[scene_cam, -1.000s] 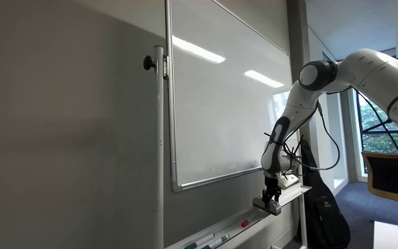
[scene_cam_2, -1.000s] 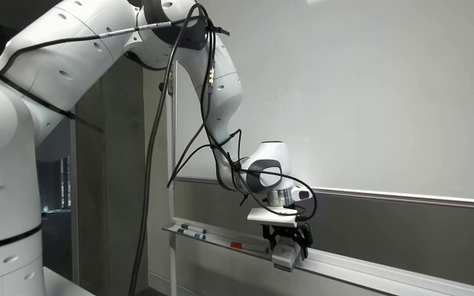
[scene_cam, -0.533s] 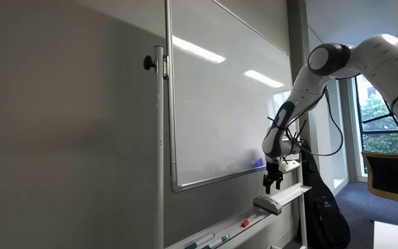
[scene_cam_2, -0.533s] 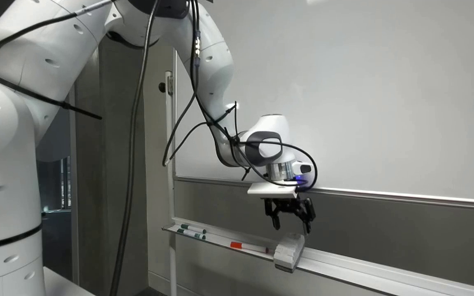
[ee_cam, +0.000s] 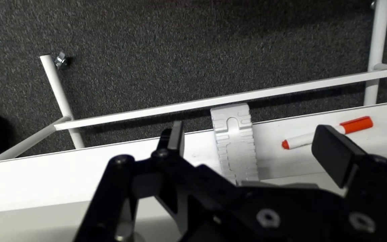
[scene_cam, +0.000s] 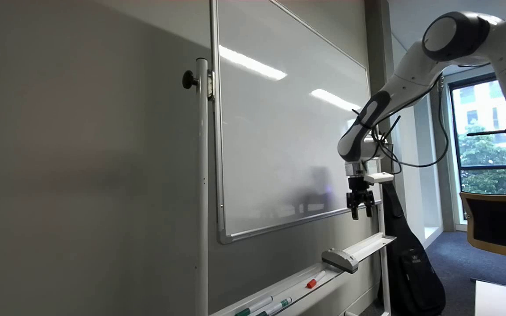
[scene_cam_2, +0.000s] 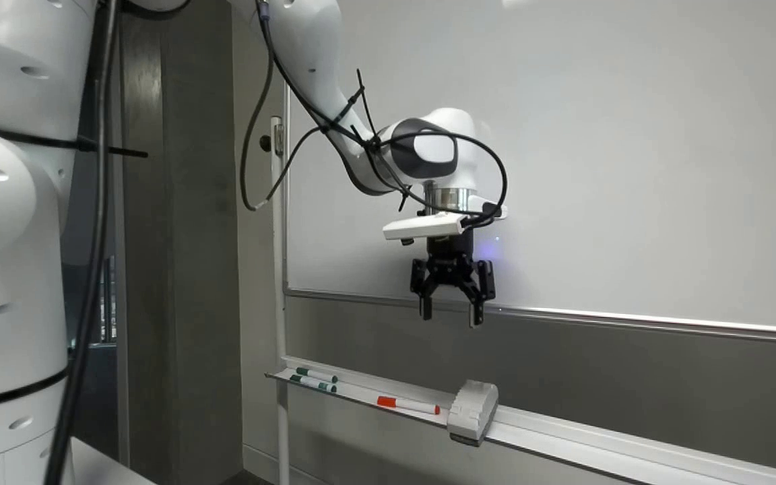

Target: Wipe the white board with the grey eraser

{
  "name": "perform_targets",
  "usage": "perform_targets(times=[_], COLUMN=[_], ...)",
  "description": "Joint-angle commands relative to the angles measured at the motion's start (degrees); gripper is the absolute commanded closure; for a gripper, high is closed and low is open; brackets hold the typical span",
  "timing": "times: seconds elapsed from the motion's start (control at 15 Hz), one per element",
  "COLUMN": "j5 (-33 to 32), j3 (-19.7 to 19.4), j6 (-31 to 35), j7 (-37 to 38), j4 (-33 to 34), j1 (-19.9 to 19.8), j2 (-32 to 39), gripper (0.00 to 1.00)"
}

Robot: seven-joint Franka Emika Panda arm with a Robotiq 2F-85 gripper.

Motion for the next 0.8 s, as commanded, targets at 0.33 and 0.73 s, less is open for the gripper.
perform_targets(times=[0.33, 0.73], j5=[0.06, 0.26], j3=[-2.99, -3.54], j6=[-12.75, -12.27], j7=[1.85, 0.89], j4=[-5.15, -3.73], j1=[4.0, 4.57], j2=[-12.89, -11.15], gripper=[0.0, 0.0])
